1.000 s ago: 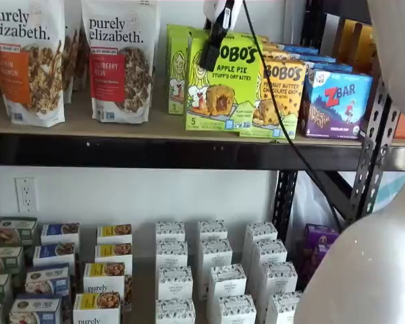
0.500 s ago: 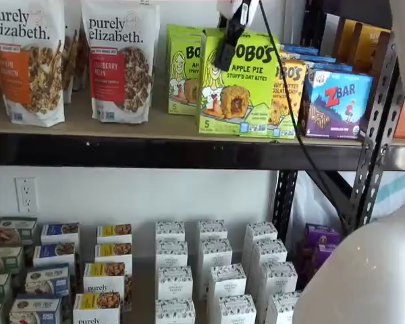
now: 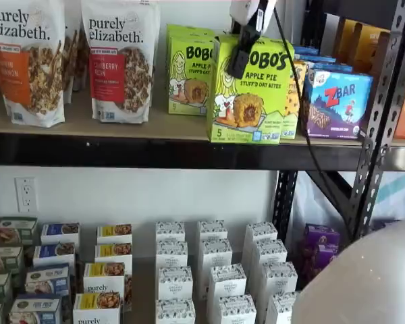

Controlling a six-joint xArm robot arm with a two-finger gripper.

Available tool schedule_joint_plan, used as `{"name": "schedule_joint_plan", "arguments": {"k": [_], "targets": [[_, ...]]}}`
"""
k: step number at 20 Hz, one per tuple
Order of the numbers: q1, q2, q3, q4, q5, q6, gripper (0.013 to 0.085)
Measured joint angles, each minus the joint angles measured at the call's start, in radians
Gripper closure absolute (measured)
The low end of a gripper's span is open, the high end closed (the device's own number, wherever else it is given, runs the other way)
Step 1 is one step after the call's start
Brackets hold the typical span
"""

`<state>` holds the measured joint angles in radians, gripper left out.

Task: Pick the green box on the top shelf, the fourth from the left

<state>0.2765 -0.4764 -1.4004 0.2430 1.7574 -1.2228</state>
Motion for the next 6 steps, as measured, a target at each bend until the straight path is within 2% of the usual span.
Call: {"name": "schedule_joint_plan", "arguments": {"k": [6], "targets": [[-0.005, -0.052, 0.060, -0.010, -0.016, -0.009, 0.0730]]}}
